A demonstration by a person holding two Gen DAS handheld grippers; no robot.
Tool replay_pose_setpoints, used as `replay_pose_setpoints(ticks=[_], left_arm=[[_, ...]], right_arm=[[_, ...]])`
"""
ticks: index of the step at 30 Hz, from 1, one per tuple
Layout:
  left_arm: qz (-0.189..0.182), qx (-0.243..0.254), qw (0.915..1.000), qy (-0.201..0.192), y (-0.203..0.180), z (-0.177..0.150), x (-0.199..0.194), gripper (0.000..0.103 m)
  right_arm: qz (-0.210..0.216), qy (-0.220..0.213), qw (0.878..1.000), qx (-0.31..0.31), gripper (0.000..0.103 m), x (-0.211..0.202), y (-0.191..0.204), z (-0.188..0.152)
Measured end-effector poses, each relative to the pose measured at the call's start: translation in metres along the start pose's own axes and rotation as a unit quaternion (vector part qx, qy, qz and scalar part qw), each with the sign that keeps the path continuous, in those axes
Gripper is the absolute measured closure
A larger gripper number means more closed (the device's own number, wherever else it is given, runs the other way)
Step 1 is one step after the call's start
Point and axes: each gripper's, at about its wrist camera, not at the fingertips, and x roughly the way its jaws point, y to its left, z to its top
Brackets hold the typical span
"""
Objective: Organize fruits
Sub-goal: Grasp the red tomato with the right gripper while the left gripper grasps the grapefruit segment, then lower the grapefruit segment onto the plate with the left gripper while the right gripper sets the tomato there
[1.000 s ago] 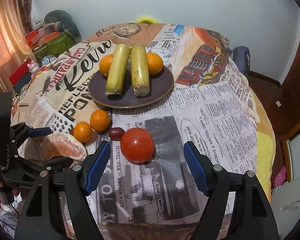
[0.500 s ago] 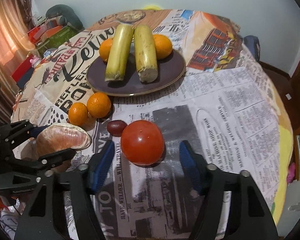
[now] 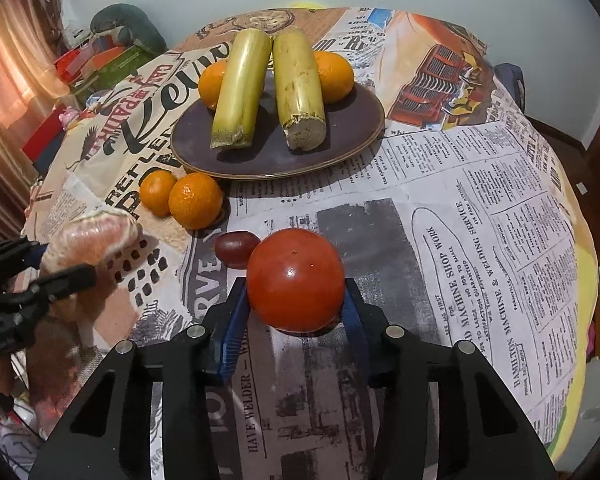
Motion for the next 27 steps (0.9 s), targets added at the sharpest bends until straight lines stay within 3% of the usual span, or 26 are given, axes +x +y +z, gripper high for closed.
replay_pose_setpoints(ticks=[3,6,16,27], left_arm=[[0.003,-0.011,0.9999,-0.009,0.008,0.003,-0.006,0.064],[0.002,-0.016,0.9997,-0.015,0.013,0.007,-0.013,0.077],[0.009,-0.015,0.9988,-0.046,0.011,0.019,-0.026,0.078],[0.009,-0.004,0.9959,-0.09,0.006,0.054,-0.043,0.078]], right_arm=[[0.004,-0.01,1.0,0.005,0.062,-0.005,-0.001,0.001],[0.002,-0.022,1.0,0.005,0.062,-0.014,0.0,0.003],[-0.008,-0.056,0.998,0.0,0.062,-0.033,0.001,0.012],[-0.014,-0.078,0.997,0.004,0.062,-0.037,-0.005,0.028]])
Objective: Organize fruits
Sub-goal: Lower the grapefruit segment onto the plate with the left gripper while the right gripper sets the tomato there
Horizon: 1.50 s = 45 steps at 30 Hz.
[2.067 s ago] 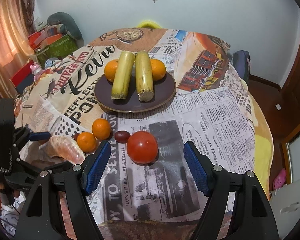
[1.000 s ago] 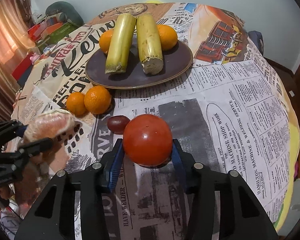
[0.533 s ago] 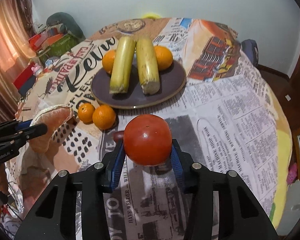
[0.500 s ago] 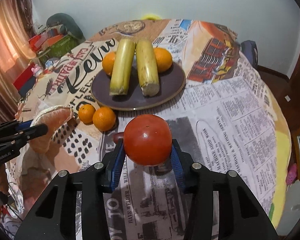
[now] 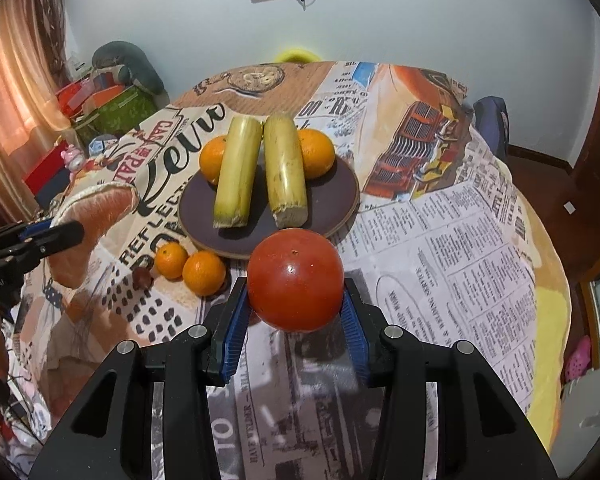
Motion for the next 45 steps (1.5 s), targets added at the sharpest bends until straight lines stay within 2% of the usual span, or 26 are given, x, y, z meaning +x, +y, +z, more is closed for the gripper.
replay_pose_setpoints(ticks=[17,25,32,36,41,45], left_arm=[[-0.014,-0.012,0.9996,-0.022,-0.007,0.053,0.042,0.078],[-0.016,-0.014,0.9996,-0.017,-0.007,0.069,0.07,0.078],[-0.019,-0.035,0.9987,-0.031,-0.002,0.083,0.088,0.078],[-0.015,-0.038,0.9988,-0.027,0.0,0.082,0.098,0.078],[-0.024,-0.034,0.9991,0.001,-0.002,0.073,0.114,0.079],[-0.022,-0.026,0.9994,0.004,-0.006,0.07,0.117,0.079]], right_arm=[[-0.007,-0.019,1.0,-0.009,0.062,0.019,-0.011,0.038],[-0.012,-0.019,1.0,-0.016,0.062,0.039,-0.018,0.058],[-0.015,-0.007,1.0,-0.021,0.062,0.065,-0.023,0.071],[-0.016,0.002,1.0,-0.022,0.062,0.077,-0.026,0.075],[-0.014,0.014,1.0,-0.021,0.062,0.09,-0.03,0.076],[-0.006,0.02,1.0,-0.016,0.062,0.094,-0.033,0.075]])
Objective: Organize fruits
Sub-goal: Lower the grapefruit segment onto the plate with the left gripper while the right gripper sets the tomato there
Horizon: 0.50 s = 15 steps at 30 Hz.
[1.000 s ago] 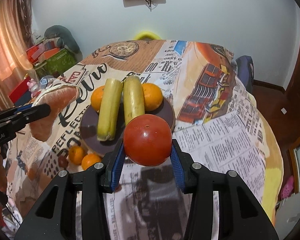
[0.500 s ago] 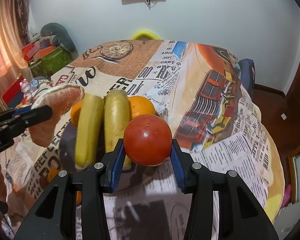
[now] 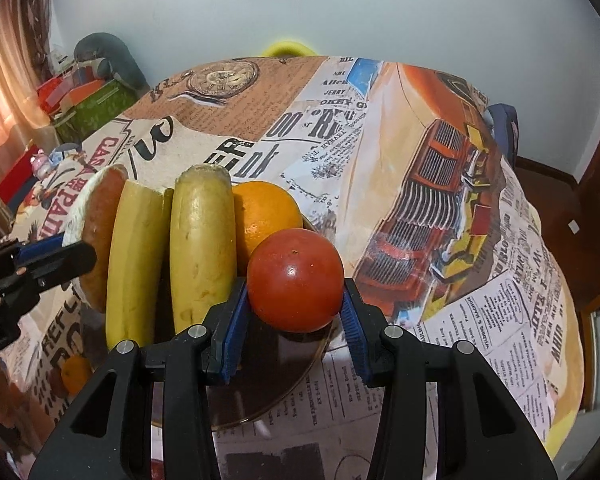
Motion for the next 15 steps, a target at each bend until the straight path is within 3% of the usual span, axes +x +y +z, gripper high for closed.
replay_pose_setpoints(ticks=[9,15], left_arm=[[0.01,0.006,0.9999,0.009,-0.0022,-0.0035,-0.0001,0.077],[0.019,0.008,0.9997,0.011,-0.001,-0.0068,-0.0032,0.06]], right_arm=[[0.005,0.019,1.0,0.005,0.06,0.007,-0.0046,0.0],[0.005,0.028,1.0,0.001,0.06,0.0064,-0.0043,-0.0004]])
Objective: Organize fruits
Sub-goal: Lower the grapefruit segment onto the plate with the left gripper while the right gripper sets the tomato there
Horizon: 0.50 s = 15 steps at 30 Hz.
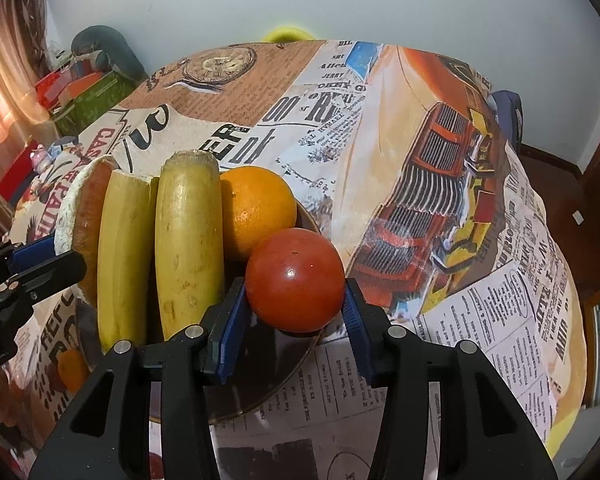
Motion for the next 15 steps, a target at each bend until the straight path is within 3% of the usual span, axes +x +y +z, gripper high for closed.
replay_pose_setpoints(ticks=[12,14,15], left_arm=[[0.013,0.002,0.9999,-0.01,0.003,-0.003,-0.022,0.055],[0.014,0.002,0.9998,-0.012,0.003,-0.003,-0.026,0.054],[0.015,0.002,0.9998,-0.013,0.004,-0.004,-0.028,0.053]], right_arm=[[-0.007,0.011,1.0,-0.013,0.059,-0.009,0.006,-0.006],[-0.006,0.006,1.0,-0.011,0.057,-0.015,0.006,-0.007],[-0.006,0.001,1.0,-0.011,0.05,-0.019,0.006,-0.007]])
